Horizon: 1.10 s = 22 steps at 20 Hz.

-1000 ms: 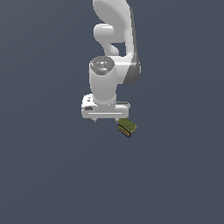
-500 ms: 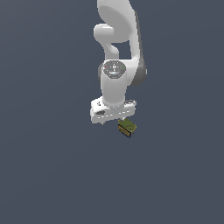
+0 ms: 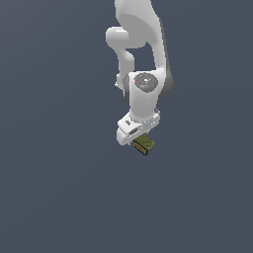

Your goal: Pick up the object and move it to a goal position.

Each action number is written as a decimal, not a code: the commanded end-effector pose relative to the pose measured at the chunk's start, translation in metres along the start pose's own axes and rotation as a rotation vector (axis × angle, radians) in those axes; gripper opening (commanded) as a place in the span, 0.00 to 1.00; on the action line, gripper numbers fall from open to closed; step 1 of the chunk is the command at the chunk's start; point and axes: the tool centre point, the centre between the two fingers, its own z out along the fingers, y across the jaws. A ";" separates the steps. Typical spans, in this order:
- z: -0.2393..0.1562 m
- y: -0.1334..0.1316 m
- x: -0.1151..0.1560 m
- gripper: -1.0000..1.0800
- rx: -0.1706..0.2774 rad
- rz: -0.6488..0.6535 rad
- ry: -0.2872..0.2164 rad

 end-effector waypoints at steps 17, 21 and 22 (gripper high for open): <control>0.014 -0.028 0.010 0.96 0.000 -0.208 0.008; 0.029 -0.029 0.009 0.96 0.000 -0.210 0.009; 0.034 -0.029 0.009 0.96 0.000 -0.211 0.009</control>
